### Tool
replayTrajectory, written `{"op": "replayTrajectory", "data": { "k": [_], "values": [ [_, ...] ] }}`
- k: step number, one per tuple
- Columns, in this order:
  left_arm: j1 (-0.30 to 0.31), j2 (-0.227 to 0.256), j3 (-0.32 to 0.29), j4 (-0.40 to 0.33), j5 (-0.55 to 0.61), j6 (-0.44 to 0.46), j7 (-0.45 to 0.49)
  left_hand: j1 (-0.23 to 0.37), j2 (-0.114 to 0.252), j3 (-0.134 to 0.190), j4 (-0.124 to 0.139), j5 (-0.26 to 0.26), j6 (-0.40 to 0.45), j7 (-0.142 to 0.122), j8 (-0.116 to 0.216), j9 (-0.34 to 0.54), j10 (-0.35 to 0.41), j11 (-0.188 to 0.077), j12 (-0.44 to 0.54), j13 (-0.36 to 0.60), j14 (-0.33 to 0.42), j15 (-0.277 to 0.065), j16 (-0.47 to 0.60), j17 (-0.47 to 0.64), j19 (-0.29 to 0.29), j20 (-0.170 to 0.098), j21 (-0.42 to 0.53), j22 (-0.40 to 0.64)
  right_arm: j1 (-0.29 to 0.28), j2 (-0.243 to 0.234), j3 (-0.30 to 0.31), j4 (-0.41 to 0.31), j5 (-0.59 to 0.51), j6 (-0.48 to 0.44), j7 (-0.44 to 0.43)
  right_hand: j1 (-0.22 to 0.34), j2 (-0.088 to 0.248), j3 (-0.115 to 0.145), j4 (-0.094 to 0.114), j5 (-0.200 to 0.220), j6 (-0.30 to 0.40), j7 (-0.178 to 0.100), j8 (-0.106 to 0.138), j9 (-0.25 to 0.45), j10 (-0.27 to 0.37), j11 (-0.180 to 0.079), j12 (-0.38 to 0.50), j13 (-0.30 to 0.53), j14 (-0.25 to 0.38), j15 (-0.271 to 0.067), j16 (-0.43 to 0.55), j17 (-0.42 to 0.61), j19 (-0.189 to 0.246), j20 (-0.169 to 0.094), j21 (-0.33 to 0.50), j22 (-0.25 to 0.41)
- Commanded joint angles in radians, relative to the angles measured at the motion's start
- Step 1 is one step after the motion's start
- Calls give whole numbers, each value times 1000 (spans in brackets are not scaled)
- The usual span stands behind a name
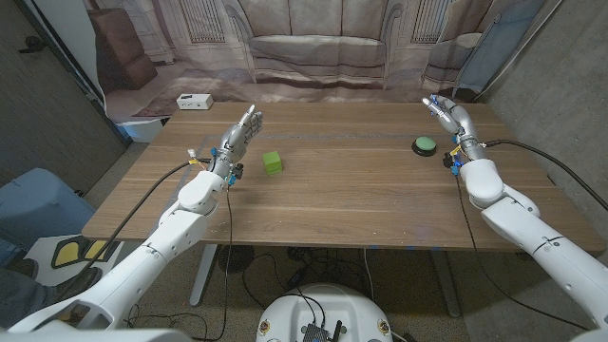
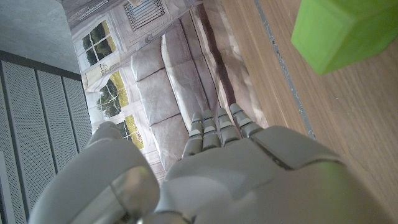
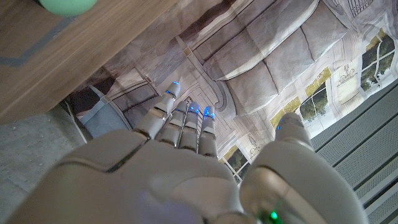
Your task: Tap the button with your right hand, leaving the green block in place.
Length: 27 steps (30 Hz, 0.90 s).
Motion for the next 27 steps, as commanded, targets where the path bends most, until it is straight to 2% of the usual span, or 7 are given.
{"op": "replayTrajectory", "data": {
  "k": [1, 19, 21, 22, 23, 27],
  "values": [
    [14, 4, -2, -17, 3, 5, 10, 10, 5, 3, -4, -3, 8, -1, 0, 4, 4, -1, 0, 3, 11, 0, -2, 2, 1, 2, -3, 4, -7, -37, -15, -36, -74, -92, -41, 1, -3, -3, -6, 8, 10, -1, 4, 4, 6, -6, -3, 3, 4, -5, -3, 2, 6, -3, -2, 3],
    [43, 16, -14, -49, 2, 11, 29, 10, 7, 3, -6, -3, 10, -1, -1, 4, 6, -2, -1, 1, 12, 0, -3, 2, 1, 4, -11, 4, 3, -87, -48, -95, -145, -261, -49, -2, -5, -4, -6, 13, 16, -1, 3, 4, 2, -9, -7, 3, -10, -3, -12, 1, -9, -4, -11, 3],
    [46, 15, -16, -53, 6, 10, 36, 11, 8, 3, -6, -4, 13, -1, -1, 4, 9, 2, 0, 1, 15, 0, -3, 2, 7, -9, -12, 4, 5, -93, -53, -100, -155, -277, -50, -2, -5, -4, -6, 14, 17, -2, 3, 4, 2, -10, -8, 3, -10, -3, -12, 1, -10, -4, -11, 3],
    [48, 15, -17, -56, 7, 11, 39, 11, 9, 3, -7, -4, 18, -1, 0, 4, 16, 0, 2, 0, 20, -1, -2, 2, 17, -20, -12, 4, 7, -94, -55, -101, -162, -285, -53, -2, -5, -4, -6, 14, 18, -2, 3, 4, 2, -10, -8, 3, -9, -3, -12, 1, -10, -4, -11, 3],
    [50, 17, -17, -59, 7, 12, 40, 11, 9, 3, -8, -4, 20, 0, 0, 4, 22, -6, 4, 0, 24, -2, -1, 2, 19, -21, -13, 4, 8, -97, -59, -102, -168, -291, -54, -3, -5, -4, -6, 15, 18, -3, 3, 4, 2, -10, -8, 3, -10, -3, -12, 1, -11, -4, -11, 3],
    [58, 22, -20, -71, 5, 20, 44, 12, 9, 2, -9, -4, 21, -3, -1, 4, 20, -9, 2, -1, 23, -4, -2, 2, 18, -12, -17, 4, 10, -102, -67, -110, -187, -319, -65, -3, -5, -5, -6, 16, 25, -5, 5, 3, 5, -11, -8, 3, -14, -5, -15, 1, -16, -4, -13, 3]
  ]
}}
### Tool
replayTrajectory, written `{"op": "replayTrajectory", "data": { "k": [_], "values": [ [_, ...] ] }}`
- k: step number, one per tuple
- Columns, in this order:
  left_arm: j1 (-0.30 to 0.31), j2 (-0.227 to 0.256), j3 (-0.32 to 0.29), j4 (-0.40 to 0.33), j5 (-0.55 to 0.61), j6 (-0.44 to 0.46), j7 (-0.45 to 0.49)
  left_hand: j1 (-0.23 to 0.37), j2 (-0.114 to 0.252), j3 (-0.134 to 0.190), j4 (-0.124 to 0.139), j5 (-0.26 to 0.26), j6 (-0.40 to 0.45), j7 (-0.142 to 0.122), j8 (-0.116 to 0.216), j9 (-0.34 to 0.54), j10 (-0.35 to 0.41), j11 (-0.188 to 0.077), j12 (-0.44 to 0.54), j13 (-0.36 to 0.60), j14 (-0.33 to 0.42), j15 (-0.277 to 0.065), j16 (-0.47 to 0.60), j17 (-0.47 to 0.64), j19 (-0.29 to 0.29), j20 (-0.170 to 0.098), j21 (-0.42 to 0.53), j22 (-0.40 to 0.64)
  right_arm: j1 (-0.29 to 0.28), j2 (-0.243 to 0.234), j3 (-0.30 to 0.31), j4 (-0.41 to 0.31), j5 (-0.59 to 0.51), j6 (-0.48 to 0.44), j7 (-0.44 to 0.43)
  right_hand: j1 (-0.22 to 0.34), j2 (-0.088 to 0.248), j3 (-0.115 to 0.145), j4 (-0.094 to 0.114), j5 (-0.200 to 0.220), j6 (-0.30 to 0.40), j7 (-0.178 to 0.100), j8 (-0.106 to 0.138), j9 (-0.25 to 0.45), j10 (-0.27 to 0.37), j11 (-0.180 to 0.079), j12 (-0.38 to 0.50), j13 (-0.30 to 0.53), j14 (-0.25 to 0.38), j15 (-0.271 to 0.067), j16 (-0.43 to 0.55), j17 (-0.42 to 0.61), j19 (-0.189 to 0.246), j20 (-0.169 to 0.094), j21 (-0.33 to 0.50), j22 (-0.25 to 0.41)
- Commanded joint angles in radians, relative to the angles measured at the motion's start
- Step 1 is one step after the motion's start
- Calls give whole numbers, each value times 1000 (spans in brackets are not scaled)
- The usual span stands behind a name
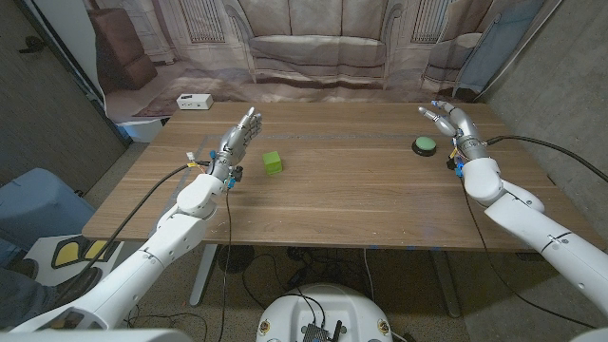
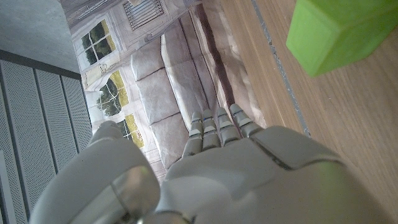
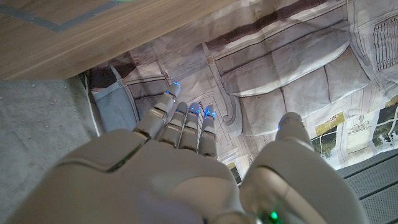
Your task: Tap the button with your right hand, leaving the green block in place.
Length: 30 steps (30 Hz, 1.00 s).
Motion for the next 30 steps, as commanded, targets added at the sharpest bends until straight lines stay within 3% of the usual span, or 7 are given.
{"op": "replayTrajectory", "data": {
  "k": [1, 28, 30],
  "values": [
    [21, 11, -9, -29, 0, 15, 16, 6, 4, 0, -7, -1, 6, -4, -1, 4, 5, -5, 2, -1, 9, -1, -1, 2, 0, 7, -7, 4, 8, -28, -26, -32, -59, -99, -15, -3, -5, 0, -2, 10, 17, -3, 5, 3, 4, -4, 0, 3, -4, -3, -4, 1, -6, -2, -2, 3],
    [47, 21, -27, -62, -3, 19, 36, 8, 9, 0, -10, -1, 7, -5, -4, 4, -2, -3, -4, -3, 2, 0, -6, 2, -5, 16, -23, 4, 88, -79, -125, -81, -195, -337, 38, -7, -1, 1, 0, 18, 8, -7, -5, 4, -20, 0, -11, 3, -15, 1, -10, 2, -22, 2, -5, 3],
    [48, 20, -28, -62, -3, 19, 38, 8, 10, 1, -11, -2, 7, -6, -4, 4, -2, -3, -4, -3, 1, -1, -7, 2, -5, 30, -25, 5, 98, -82, -137, -81, -210, -359, 46, -8, 0, 1, 0, 19, 2, -7, -8, 4, -25, -1, -14, 3, -15, 1, -11, 2, -23, 2, -5, 3]
  ]
}}
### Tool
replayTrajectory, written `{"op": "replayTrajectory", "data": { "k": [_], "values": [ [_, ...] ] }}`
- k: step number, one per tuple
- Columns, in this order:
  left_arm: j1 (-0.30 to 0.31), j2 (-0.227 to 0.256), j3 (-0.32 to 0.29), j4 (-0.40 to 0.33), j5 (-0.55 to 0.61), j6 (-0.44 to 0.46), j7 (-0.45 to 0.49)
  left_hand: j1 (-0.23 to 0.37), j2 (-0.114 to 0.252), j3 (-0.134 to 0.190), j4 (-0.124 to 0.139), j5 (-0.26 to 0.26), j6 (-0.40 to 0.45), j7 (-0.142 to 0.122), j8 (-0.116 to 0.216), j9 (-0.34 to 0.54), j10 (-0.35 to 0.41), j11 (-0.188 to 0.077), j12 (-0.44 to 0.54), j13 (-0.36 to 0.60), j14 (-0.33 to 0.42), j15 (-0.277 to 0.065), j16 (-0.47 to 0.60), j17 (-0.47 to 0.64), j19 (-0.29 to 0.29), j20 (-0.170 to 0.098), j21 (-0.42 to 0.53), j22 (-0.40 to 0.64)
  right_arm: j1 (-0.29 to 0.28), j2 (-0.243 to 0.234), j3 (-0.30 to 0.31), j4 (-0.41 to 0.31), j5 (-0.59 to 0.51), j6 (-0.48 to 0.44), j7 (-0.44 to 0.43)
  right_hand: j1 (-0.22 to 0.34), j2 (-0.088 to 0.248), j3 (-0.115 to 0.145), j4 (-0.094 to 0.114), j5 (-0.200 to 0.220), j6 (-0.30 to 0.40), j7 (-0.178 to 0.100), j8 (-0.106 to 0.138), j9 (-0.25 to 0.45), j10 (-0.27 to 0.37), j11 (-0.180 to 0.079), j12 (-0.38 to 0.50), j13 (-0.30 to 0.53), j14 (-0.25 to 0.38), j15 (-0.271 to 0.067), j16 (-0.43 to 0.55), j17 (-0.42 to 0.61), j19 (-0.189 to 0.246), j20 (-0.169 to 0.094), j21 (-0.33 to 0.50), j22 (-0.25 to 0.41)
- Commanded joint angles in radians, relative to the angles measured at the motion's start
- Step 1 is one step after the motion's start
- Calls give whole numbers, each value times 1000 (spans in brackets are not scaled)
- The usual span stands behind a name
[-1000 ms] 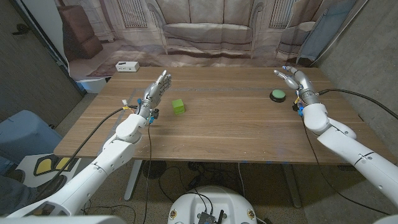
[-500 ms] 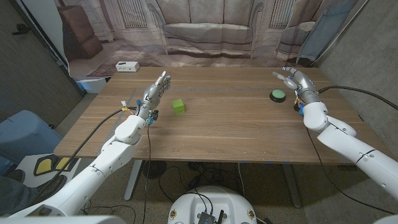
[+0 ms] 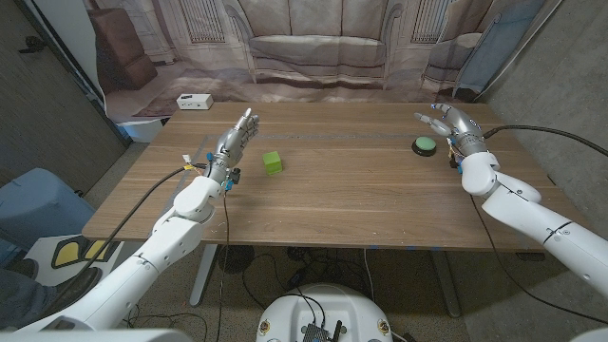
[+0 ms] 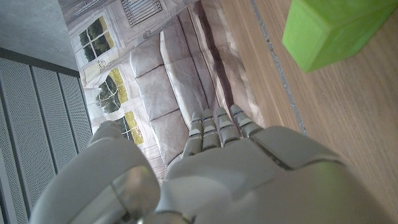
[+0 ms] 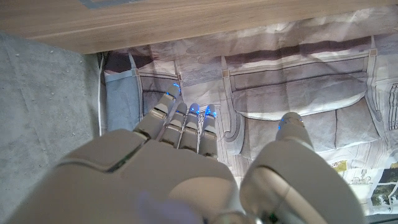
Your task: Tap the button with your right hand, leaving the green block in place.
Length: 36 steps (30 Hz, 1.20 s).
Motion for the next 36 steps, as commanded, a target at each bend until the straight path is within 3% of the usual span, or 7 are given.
{"op": "replayTrajectory", "data": {
  "k": [1, 36],
  "values": [
    [9, 2, -7, -12, -1, 4, 10, 8, 10, 4, -8, -2, 8, -5, 0, 4, -1, -5, -4, 1, 1, -1, -3, 2, 0, 26, -5, 5, 46, -20, -59, -14, -81, -121, 25, -8, 0, 1, 0, 11, -13, 0, -6, 1, -11, 1, -5, 3, -5, 1, -3, 2, -4, 0, -2, 3],
    [16, 30, -8, -39, -7, 45, -1, 13, 22, 8, -14, -3, -13, 5, -8, 4, -37, 6, -19, 1, -30, 13, -13, 2, -18, 13, -34, 5, 171, -26, -191, 25, -175, -281, 180, -24, -2, -4, 5, 16, -62, -3, -24, 2, -38, 4, -11, 3, -26, 5, -11, 4, -32, 7, -5, 4]
  ]
}}
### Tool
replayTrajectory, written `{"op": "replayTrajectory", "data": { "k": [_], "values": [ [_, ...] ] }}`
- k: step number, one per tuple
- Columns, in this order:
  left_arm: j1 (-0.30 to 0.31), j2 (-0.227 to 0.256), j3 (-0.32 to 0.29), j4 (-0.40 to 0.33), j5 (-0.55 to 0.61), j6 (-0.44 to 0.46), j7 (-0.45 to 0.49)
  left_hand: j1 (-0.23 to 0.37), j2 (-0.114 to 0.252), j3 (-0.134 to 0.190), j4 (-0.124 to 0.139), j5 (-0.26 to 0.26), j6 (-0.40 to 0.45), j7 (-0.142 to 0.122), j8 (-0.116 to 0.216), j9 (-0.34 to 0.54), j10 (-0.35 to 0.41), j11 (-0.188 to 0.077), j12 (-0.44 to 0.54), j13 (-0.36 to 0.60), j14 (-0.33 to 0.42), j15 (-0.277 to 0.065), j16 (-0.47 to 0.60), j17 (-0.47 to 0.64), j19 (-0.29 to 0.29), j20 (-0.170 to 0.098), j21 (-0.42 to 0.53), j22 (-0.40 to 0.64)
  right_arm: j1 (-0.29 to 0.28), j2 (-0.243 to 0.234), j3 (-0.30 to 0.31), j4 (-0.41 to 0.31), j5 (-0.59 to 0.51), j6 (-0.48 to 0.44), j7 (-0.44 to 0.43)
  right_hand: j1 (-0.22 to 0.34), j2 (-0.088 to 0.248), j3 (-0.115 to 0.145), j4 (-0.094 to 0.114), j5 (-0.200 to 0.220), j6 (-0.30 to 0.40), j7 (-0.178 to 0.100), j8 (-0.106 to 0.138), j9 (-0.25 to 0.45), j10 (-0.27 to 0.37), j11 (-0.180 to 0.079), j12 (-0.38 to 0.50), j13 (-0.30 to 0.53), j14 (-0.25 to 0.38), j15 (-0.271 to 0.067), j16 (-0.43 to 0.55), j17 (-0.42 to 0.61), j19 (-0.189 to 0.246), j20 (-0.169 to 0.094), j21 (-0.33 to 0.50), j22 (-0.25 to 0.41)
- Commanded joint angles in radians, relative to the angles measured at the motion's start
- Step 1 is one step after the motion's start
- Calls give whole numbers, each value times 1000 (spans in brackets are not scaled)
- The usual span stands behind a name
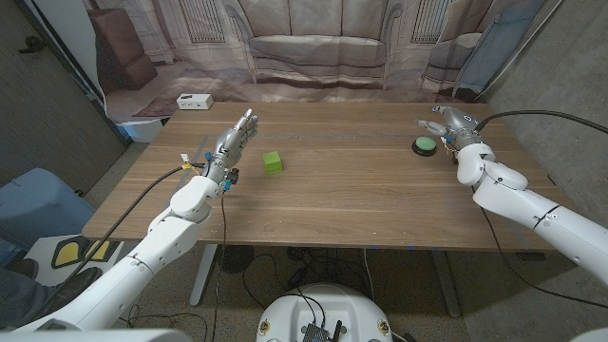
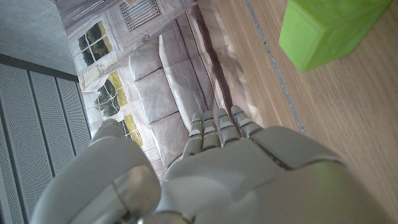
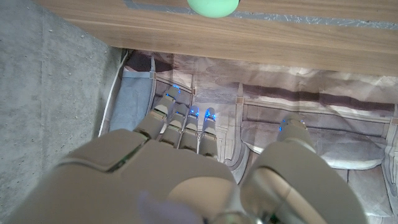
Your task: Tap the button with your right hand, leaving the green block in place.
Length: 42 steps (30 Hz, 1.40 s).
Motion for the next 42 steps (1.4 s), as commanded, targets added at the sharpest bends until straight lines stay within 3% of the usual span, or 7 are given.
{"op": "replayTrajectory", "data": {
  "k": [1, 12, 18, 42],
  "values": [
    [0, 4, 1, -2, -4, 12, -2, 2, 11, 2, -4, -3, -4, 3, -1, 4, -5, 2, -3, 0, -8, 4, -1, 2, -2, 3, -5, 5, 41, -1, -50, 14, -29, -50, 60, -7, 1, -1, 2, 6, -9, 1, -2, 2, -8, 0, 0, 3, -6, 0, 1, 2, -4, 0, -1, 2],
    [0, 3, 5, -3, -6, 21, -1, 2, 13, 3, -5, -3, -4, 2, 0, 4, -4, 5, -2, 0, -10, 7, -1, 2, -2, 0, -10, 5, 74, 0, -89, 13, -49, -80, 119, -8, 3, 0, 2, 7, -26, 4, -6, 2, -10, 8, 1, 3, -3, -1, 3, 2, -1, -3, 2, 2],
    [8, 8, 0, -15, -7, 26, 8, 3, 15, 4, -7, -4, -1, 0, 1, 4, 2, -1, 1, 0, -4, 0, 2, 2, 4, -4, -12, 5, 84, 5, -99, 27, -50, -77, 130, -9, 17, 5, 5, 8, -44, 4, -8, 2, -6, -1, 3, 3, 15, -5, 10, 3, 11, -2, 8, 2],
    [18, -9, 1, 10, -18, -1, 1, 4, 17, 4, -10, -5, 1, -1, 2, 4, 0, 2, 0, -1, -5, 2, 3, 2, 1, -6, -24, 6, 128, 4, -157, 25, -109, -121, 227, -12, 20, 6, 5, 7, -40, 5, 1, 2, 9, -6, 9, 2, 31, -6, 15, 3, 19, 1, 10, 2]
  ]
}}
